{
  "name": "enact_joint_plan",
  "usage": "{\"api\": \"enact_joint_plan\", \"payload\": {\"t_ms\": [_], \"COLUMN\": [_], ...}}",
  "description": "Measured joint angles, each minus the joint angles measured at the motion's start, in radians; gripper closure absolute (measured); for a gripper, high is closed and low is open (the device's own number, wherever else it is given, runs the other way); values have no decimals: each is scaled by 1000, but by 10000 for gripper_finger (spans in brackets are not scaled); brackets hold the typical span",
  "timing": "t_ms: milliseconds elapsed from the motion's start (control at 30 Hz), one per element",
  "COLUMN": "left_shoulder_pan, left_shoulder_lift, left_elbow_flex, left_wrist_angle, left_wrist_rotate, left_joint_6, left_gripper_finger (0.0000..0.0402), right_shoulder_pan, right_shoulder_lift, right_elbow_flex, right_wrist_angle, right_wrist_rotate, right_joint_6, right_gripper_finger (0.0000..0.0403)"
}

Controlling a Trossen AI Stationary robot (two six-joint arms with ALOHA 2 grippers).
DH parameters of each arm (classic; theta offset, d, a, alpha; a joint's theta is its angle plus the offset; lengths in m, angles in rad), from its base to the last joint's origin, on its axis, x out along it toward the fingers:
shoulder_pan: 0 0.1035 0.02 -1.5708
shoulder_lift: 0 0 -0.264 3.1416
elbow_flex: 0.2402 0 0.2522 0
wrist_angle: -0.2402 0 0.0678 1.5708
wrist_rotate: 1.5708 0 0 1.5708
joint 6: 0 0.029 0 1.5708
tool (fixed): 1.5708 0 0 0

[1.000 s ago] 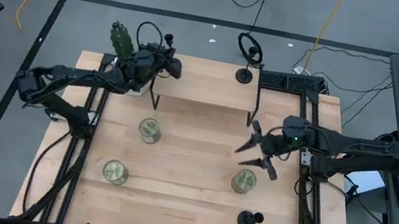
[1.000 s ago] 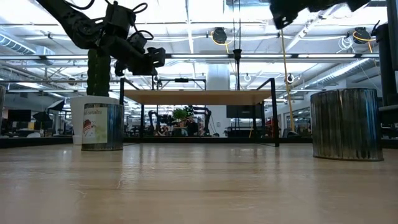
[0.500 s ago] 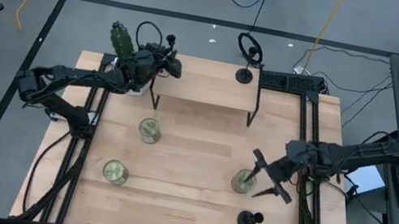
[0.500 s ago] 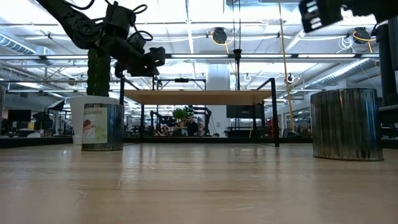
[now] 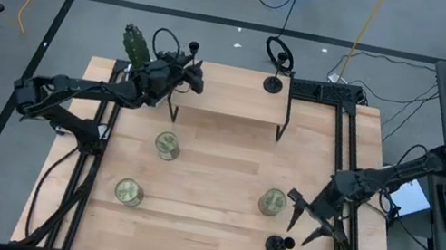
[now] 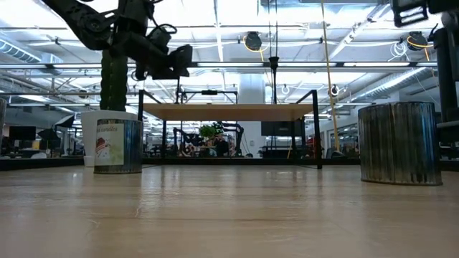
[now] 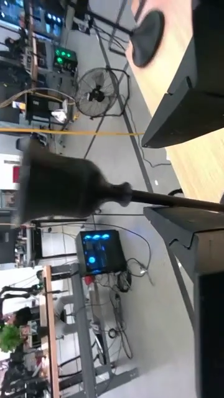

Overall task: Pick & Place candle stick holders
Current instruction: Put the top black candle holder on the shelf, then put the black candle holder on the shelf

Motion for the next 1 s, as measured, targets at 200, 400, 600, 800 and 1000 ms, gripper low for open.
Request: {"api": "enact_joint_plan", "payload": {"t_ms": [200,400,600,800,1000], "left_shoulder_pan": [-20,-76,-127,-128,-153], "left_shoulder_lift": [-45,-109,-168,-178,-195], "left_elbow_flex": [0,0,0,0,0], "left_wrist_angle": [-24,-82,-86,-137,-151], "left_wrist_rotate": [-18,-6,-7,-10,-10], "left_joint_6": [69,103,137,127,164], "left_gripper_finger": [231,231,231,231,231], "right_shoulder_pan": [38,76,99,106,121], "right_shoulder_lift": [4,28,62,135,269], "right_elbow_flex": [-173,-284,-287,-288,-289], "right_wrist_angle": [211,389,398,409,550], "right_wrist_rotate": [167,199,201,272,283], "right_joint_6": [74,75,74,100,163], "right_gripper_finger": [167,167,167,167,167]}}
